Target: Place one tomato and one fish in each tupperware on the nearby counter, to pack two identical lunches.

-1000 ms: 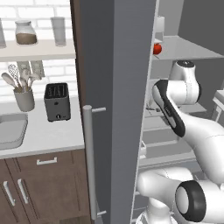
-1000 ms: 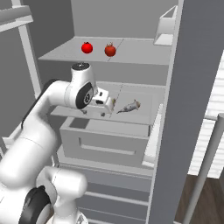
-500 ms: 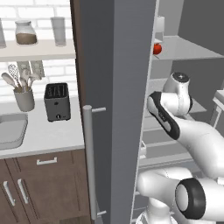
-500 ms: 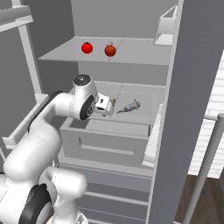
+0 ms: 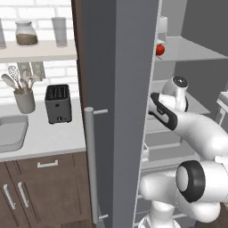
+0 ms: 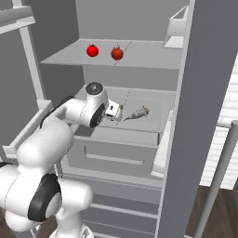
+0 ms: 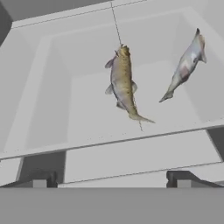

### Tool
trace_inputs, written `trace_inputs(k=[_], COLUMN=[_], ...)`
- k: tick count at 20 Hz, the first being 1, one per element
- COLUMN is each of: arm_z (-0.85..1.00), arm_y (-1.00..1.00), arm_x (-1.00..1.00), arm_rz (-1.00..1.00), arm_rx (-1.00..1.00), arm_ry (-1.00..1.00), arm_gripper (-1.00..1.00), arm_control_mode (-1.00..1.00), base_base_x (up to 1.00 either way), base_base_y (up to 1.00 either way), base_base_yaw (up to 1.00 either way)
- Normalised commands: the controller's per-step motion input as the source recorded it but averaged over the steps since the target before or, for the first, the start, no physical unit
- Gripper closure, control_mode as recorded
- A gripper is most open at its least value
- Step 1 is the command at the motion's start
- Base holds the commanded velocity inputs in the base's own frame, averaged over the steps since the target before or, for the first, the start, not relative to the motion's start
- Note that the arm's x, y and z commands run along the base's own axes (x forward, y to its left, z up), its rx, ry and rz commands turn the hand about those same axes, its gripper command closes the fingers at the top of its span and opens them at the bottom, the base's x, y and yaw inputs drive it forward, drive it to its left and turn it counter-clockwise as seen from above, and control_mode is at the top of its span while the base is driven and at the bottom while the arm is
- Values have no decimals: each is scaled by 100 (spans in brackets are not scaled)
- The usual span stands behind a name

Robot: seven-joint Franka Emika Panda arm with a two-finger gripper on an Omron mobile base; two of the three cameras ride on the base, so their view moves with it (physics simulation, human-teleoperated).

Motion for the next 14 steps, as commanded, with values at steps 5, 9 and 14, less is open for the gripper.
trace_inputs(k=[5, 9, 14], arm_z=[0, -13, -21], arm_y=[0, -13, -9], arm_x=[57, 53, 48], arm_rz=[0, 0, 0], arm_rx=[0, 0, 0], arm_ry=[0, -1, 0], arm_gripper=[-100, -100, -100], arm_control_mode=[-100, -100, -100], base_base_x=[0, 0, 0], base_base_y=[0, 0, 0], base_base_yaw=[0, 0, 0])
